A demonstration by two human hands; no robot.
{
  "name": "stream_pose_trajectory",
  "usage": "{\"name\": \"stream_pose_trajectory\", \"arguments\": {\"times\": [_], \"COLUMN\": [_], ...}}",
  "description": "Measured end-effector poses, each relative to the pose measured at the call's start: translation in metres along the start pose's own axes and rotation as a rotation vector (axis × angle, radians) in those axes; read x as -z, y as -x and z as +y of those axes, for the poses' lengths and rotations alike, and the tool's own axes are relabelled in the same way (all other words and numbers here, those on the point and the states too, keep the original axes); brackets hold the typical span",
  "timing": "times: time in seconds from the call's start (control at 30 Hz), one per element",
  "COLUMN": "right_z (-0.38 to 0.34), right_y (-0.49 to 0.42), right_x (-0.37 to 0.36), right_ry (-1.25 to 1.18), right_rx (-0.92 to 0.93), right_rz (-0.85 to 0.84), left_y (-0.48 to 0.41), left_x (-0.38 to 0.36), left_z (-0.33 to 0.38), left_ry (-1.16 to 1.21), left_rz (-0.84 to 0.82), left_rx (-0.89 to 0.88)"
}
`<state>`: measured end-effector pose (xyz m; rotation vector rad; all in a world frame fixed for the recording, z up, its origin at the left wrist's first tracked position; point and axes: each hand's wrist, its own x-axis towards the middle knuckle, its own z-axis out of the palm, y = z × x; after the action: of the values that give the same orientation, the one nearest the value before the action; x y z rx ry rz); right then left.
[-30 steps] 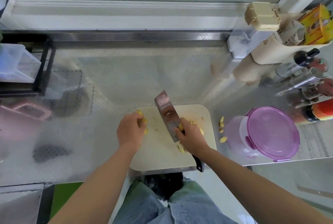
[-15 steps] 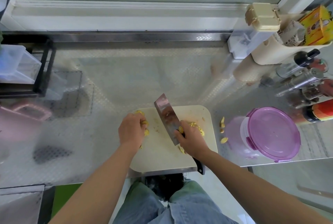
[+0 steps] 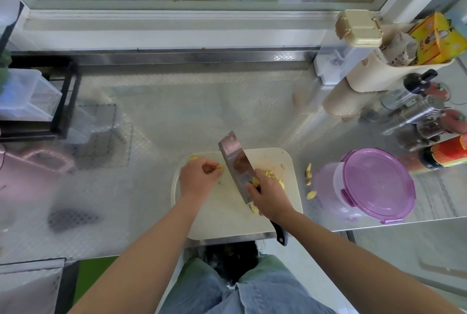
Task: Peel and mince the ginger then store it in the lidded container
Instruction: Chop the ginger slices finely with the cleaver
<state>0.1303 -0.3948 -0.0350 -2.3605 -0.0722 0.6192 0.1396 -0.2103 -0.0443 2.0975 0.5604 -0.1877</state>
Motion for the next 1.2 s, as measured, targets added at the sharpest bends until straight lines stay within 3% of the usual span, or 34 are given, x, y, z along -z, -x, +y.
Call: {"name": "stream_pose_trajectory", "arguments": {"times": [0.2,0.53,1.2], "right_z": [0.006,0.021,0.011], "right_y": [0.014,0.044,0.048], "right_x": [0.0,-0.006,-0.01], "right_ry": [0.038,0.225,0.349], "right_rx": [0.012,0.048,0.063], "right_rz": [0.039,0.036,0.0], "left_y": [0.027,0.068,0.064], "left_x": [-0.037,-0.055,-0.058], "left_z": [0.007,-0.011,-0.019], "left_ry": [0.058,-0.008,-0.017], "left_rz": [-0.117,-0.057,-0.04], "left_rx": [0.113,0.294,0.367]}}
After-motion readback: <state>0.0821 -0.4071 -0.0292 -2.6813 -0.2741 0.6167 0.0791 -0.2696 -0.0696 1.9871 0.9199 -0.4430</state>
